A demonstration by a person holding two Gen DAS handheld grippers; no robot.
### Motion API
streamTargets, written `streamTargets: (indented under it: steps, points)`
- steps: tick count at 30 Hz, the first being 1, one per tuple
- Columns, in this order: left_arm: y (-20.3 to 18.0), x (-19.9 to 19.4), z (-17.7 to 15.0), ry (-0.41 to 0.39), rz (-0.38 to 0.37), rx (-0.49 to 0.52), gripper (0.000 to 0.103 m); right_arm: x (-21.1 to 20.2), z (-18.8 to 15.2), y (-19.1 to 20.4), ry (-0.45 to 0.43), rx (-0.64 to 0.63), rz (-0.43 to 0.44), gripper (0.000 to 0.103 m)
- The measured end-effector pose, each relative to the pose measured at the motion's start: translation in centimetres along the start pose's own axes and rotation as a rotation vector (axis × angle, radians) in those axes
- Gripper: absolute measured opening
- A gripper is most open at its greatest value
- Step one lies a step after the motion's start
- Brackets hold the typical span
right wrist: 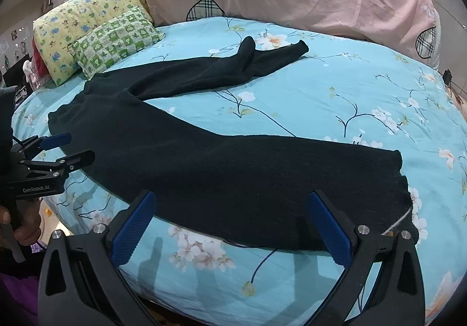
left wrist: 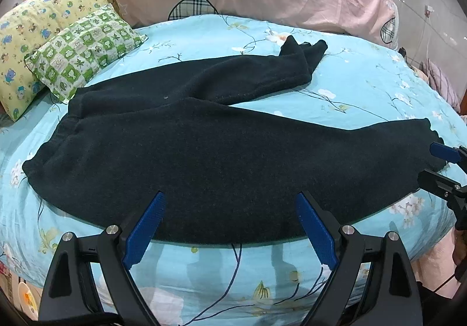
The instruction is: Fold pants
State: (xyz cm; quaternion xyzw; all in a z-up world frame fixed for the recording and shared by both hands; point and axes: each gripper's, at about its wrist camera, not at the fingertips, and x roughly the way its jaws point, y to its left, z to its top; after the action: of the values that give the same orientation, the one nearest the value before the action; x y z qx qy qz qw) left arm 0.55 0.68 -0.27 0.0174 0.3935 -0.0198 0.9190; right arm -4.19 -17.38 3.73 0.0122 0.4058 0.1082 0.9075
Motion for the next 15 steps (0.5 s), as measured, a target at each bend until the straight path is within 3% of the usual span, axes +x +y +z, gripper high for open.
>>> streamTargets:
  steps: [15]
  points:
    - [-0.13,0.13,-0.02,0.003,-0.006,0.004,0.092,0.19,0.03,0.39,0.003,-0.004,0.011,0.103]
